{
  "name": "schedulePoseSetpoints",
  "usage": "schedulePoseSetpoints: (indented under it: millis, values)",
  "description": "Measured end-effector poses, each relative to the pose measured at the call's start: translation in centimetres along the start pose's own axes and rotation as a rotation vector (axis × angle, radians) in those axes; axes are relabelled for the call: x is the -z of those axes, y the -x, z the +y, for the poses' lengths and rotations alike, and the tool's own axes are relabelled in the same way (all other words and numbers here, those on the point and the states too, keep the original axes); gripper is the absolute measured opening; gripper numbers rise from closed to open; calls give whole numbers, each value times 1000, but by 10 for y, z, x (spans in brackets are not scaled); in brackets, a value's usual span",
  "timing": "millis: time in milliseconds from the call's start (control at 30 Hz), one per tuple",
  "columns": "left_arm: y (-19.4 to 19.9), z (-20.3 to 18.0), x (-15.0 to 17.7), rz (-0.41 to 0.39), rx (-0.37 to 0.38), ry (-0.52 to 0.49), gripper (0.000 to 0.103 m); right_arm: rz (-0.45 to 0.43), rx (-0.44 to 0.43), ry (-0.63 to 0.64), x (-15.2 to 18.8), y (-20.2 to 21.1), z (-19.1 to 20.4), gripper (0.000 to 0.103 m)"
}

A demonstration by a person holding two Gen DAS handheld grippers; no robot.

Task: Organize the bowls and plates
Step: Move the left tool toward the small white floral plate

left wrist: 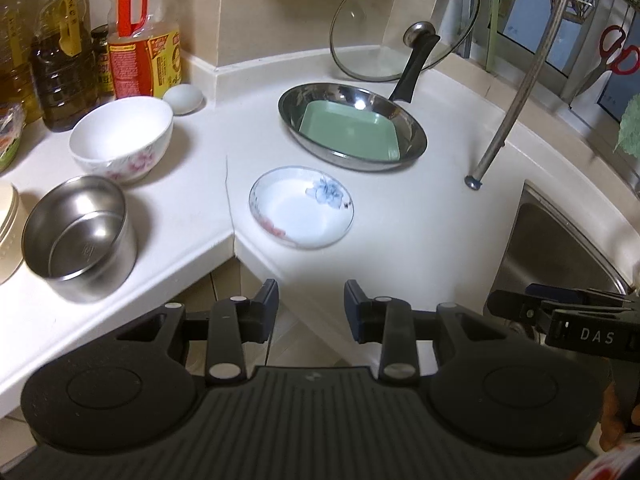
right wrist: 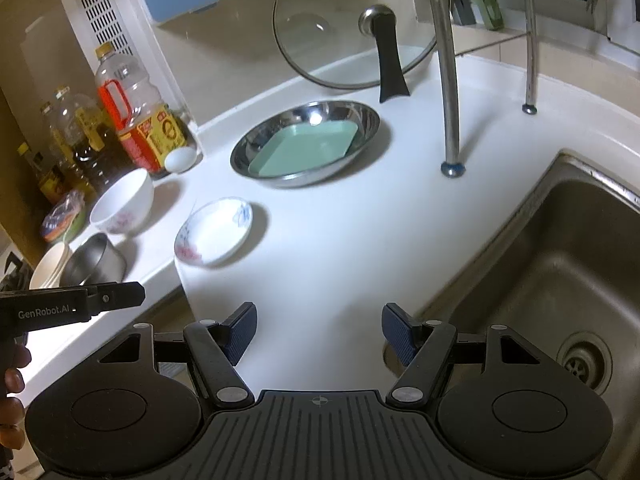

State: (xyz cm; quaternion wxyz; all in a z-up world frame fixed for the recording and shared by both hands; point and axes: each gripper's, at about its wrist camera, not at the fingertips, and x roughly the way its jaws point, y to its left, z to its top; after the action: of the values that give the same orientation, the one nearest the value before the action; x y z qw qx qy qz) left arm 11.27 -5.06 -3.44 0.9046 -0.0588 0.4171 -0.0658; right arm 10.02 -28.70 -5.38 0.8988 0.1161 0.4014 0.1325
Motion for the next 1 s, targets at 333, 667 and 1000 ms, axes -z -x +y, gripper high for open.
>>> schedulePoseSetpoints:
  millis: [333,667,1000]
  values:
    - [2,-2,16,21,-15,3,32,26,-4,-5,14,6,2,70]
    - [0,1,18,31,-16,7,32,44,-7,0,15,2,8,70]
    - [-4,6,14,36,-19,7,32,58,-6,4,11,-7,15,70]
